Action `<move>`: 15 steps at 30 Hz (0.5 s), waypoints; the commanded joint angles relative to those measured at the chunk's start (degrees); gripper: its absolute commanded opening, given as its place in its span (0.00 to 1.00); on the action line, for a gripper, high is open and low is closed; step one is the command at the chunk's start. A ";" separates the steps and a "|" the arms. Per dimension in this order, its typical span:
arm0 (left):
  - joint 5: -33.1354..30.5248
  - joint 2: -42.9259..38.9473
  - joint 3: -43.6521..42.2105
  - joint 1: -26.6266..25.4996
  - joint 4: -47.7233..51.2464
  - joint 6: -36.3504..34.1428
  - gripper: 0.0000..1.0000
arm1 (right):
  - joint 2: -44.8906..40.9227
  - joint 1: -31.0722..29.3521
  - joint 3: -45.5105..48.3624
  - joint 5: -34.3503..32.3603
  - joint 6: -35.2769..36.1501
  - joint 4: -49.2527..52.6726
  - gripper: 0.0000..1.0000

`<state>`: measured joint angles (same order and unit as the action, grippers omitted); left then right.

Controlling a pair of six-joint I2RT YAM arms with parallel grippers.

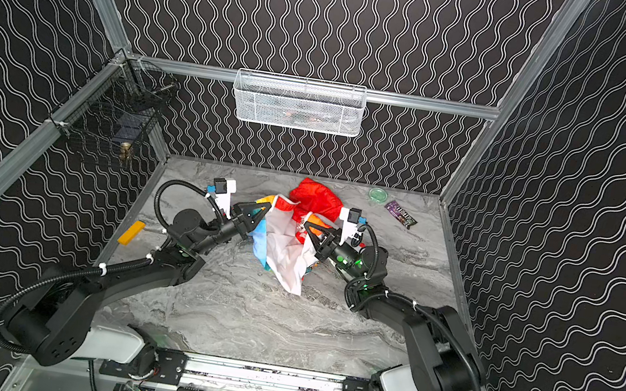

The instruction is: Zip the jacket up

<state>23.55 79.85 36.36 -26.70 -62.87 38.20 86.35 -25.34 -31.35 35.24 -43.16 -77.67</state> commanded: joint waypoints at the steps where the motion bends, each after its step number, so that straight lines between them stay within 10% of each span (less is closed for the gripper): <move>1: 2.17 2.01 0.74 0.15 -9.59 2.82 0.00 | 2.22 -0.04 -0.97 5.22 -8.70 -15.73 0.00; 15: 2.24 12.23 4.20 -0.34 -23.79 13.07 0.00 | 3.62 0.00 -3.88 4.80 -8.88 -12.72 0.00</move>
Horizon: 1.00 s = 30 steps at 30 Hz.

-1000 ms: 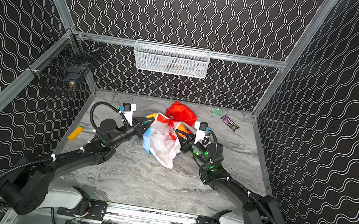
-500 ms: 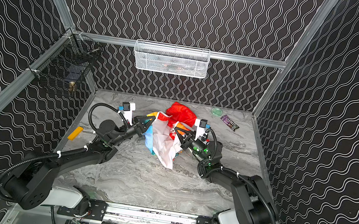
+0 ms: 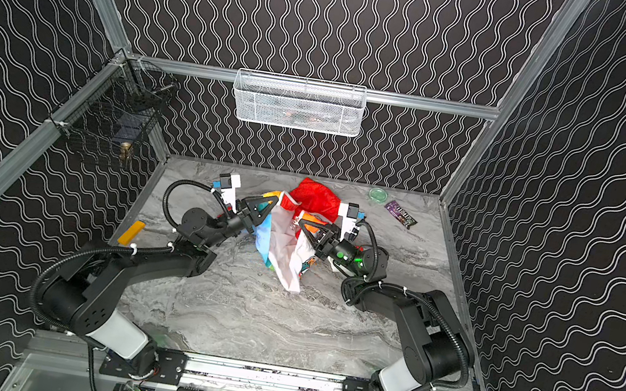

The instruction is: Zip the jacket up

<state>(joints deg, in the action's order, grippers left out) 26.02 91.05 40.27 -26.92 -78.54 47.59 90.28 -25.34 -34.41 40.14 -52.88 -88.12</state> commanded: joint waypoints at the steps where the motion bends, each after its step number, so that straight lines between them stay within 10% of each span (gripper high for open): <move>1: -0.72 1.64 0.23 -0.32 -9.22 4.48 0.00 | -0.27 -0.05 -0.99 -0.44 1.28 -1.79 0.00; 30: -5.81 1.93 0.69 -4.92 -10.05 3.85 0.00 | 2.89 -4.01 -5.41 -7.78 5.51 3.04 0.00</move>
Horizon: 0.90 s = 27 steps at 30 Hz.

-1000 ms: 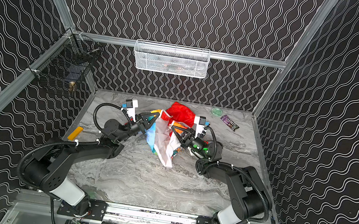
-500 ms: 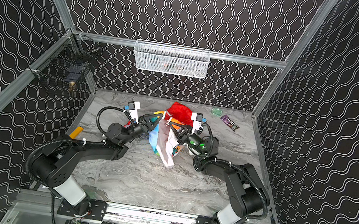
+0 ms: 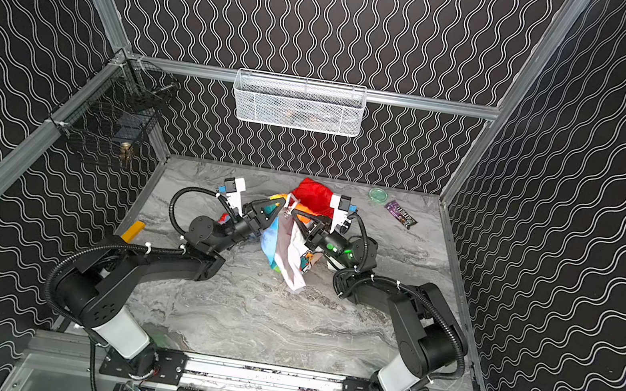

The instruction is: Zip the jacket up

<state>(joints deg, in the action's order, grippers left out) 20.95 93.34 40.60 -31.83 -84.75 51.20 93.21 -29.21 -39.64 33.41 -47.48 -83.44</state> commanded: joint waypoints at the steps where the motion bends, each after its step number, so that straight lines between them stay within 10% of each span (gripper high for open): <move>1: -0.94 -0.48 0.32 0.00 -3.84 0.22 0.00 | -0.01 -0.14 -0.09 -1.23 0.18 -1.56 0.00; 27: -0.46 -0.08 -0.17 -0.12 -3.84 0.94 0.00 | 2.42 -0.55 -2.15 -1.59 -1.47 -2.96 0.00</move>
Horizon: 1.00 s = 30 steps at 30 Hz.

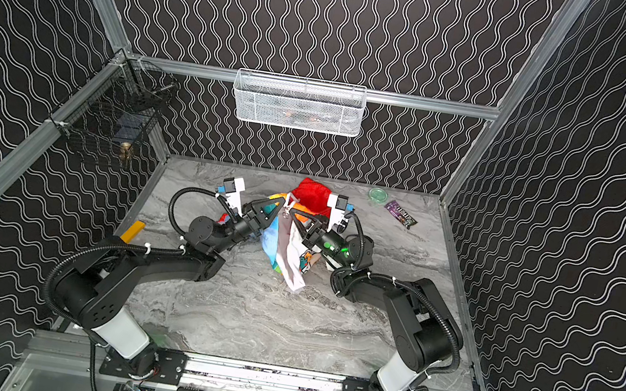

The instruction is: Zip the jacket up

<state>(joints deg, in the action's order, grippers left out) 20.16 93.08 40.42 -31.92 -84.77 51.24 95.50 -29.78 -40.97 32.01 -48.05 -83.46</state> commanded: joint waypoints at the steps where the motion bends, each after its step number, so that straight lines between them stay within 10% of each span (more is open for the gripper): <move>1: 0.41 0.26 0.06 0.01 -3.80 1.00 0.00 | 0.21 0.05 -0.78 -0.24 -0.90 -2.89 0.00; 30: -2.24 1.23 0.58 -0.04 -3.86 1.19 0.00 | -0.05 -0.43 0.11 -0.17 -2.05 -5.55 0.00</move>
<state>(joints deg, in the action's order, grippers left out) 17.80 94.15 40.99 -31.94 -85.17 52.14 95.26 -30.06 -40.27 31.86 -49.52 -84.82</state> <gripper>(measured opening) 0.063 0.055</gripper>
